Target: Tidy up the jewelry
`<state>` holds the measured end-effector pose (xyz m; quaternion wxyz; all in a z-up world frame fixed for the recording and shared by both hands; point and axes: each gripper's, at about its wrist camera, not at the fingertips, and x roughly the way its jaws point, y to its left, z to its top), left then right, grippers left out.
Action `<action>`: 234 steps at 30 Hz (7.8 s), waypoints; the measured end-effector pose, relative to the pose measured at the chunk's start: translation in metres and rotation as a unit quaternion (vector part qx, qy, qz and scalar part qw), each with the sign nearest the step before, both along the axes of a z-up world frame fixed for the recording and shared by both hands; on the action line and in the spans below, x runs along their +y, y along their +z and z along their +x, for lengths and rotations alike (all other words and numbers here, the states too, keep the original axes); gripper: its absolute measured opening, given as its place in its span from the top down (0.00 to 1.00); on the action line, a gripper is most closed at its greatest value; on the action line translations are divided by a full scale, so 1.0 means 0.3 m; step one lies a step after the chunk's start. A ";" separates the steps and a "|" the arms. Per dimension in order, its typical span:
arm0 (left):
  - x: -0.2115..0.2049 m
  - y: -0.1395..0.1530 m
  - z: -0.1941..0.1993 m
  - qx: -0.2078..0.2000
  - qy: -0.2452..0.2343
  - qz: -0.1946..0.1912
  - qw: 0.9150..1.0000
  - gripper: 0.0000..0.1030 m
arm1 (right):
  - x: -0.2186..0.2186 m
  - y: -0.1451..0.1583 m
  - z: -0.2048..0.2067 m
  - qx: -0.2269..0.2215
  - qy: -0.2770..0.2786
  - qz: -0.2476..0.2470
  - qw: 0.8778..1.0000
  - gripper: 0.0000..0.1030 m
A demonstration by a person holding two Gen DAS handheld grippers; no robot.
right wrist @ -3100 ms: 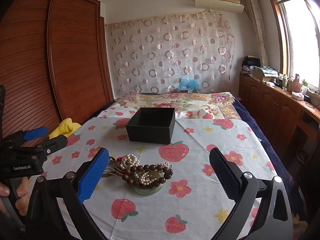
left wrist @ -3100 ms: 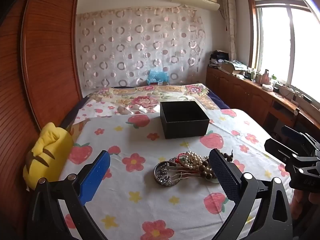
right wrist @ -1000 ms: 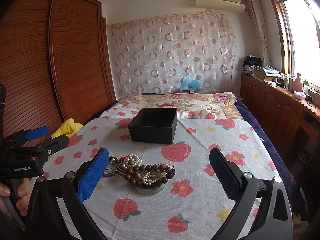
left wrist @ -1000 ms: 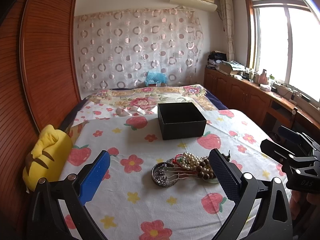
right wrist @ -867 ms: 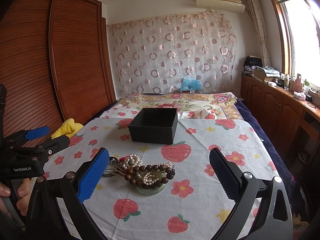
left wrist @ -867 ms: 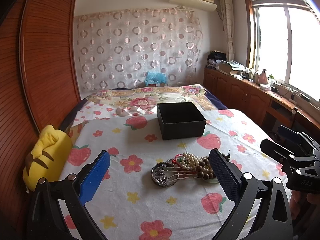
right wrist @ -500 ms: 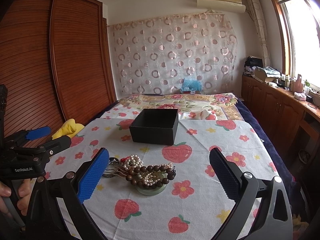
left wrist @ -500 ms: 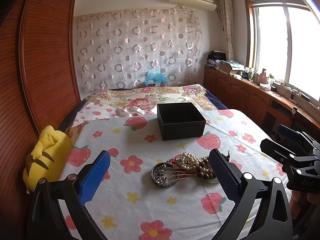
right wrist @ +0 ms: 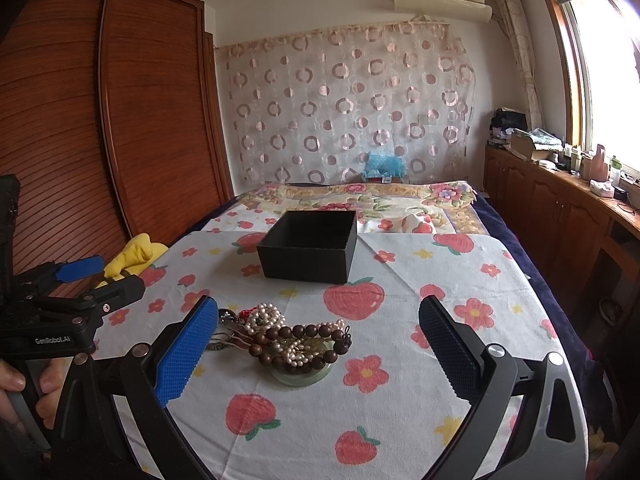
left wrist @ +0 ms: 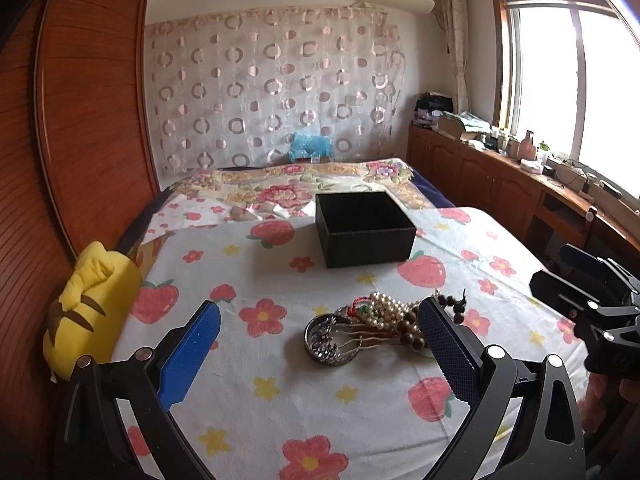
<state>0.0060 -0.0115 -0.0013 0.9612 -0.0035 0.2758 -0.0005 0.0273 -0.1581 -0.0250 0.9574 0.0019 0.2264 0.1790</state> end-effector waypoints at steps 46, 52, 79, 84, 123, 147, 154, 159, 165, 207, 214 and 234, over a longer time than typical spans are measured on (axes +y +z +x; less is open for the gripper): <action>-0.055 -0.327 0.248 0.152 -0.089 0.124 0.977 0.28 | -0.010 -0.223 0.084 0.075 0.026 -0.037 0.996 0.11; -0.073 -0.324 0.264 0.143 -0.100 0.130 0.976 0.37 | -0.025 -0.234 0.094 0.081 0.021 -0.038 0.996 0.11; 0.042 -0.237 0.322 0.113 -0.116 0.045 0.986 0.90 | -0.028 -0.257 0.102 0.091 0.022 -0.040 0.995 0.11; 0.039 -0.206 0.281 0.096 -0.125 0.036 0.987 0.90 | -0.022 -0.250 0.133 0.094 0.027 -0.050 0.994 0.11; 0.035 -0.143 0.242 0.062 -0.118 0.011 0.991 0.90 | 0.055 -0.136 0.272 0.113 0.114 -0.032 0.987 0.80; -0.009 -0.033 0.558 0.051 -0.137 0.004 0.989 0.90 | 0.064 0.123 0.429 0.033 0.143 -0.054 0.988 0.81; -0.026 -0.045 0.716 0.070 -0.142 -0.009 0.987 0.90 | 0.061 0.175 0.538 0.019 0.136 -0.054 0.989 0.81; -0.040 -0.074 0.790 0.083 -0.143 -0.008 0.986 0.90 | 0.076 0.195 0.613 0.012 0.134 -0.055 0.989 0.81; -0.054 -0.119 0.831 0.098 -0.150 0.000 0.984 0.90 | 0.105 0.182 0.690 0.018 0.137 -0.059 0.989 0.81; 0.103 -0.151 0.355 0.076 -0.107 -0.023 0.991 0.77 | 0.094 -0.088 0.551 0.096 0.110 -0.086 0.986 0.75; 0.061 -0.181 0.283 0.084 -0.116 -0.025 0.989 0.77 | 0.028 -0.185 0.431 0.138 0.110 -0.079 0.981 0.75; 0.028 -0.218 0.224 0.096 -0.125 -0.016 0.987 0.76 | 0.054 -0.296 0.442 0.199 0.098 -0.099 0.970 0.77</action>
